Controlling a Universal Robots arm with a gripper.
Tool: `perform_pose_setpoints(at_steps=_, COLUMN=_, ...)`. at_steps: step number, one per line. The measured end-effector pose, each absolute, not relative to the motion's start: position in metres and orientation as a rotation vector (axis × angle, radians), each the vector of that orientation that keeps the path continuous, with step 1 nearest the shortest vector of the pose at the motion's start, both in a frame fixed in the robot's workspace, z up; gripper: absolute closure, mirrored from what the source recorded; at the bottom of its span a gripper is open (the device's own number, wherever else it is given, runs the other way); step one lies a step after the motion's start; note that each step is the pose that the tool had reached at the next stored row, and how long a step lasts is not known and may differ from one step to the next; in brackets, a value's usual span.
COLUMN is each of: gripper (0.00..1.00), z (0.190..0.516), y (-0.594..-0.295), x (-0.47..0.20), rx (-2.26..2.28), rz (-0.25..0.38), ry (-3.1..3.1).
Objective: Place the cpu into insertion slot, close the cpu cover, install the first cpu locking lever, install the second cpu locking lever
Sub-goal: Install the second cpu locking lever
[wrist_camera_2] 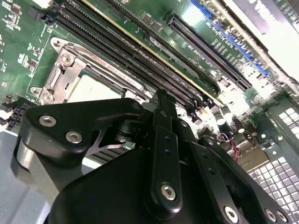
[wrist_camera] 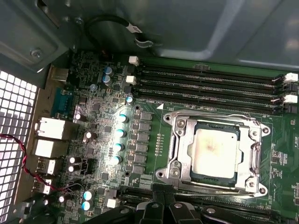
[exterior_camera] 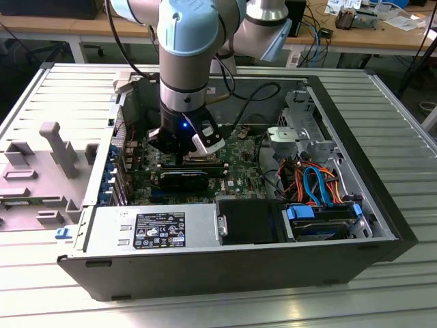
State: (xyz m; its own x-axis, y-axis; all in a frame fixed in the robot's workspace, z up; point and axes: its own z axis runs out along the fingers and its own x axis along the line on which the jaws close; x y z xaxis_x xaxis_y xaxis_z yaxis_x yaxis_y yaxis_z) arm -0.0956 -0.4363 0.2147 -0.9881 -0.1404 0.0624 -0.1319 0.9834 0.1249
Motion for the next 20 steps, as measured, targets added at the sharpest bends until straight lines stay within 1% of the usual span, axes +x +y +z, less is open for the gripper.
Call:
perform_pose_setpoints(at_steps=12, gripper=0.89, z=0.207, y=-0.4364, x=-0.0956, rx=0.212, rz=-0.245, ry=-3.051)
perform_pose_setpoints(at_steps=20, gripper=0.89, z=0.2042, y=-0.4372, x=-0.0955, rx=0.212, rz=-0.263, ry=-3.049)
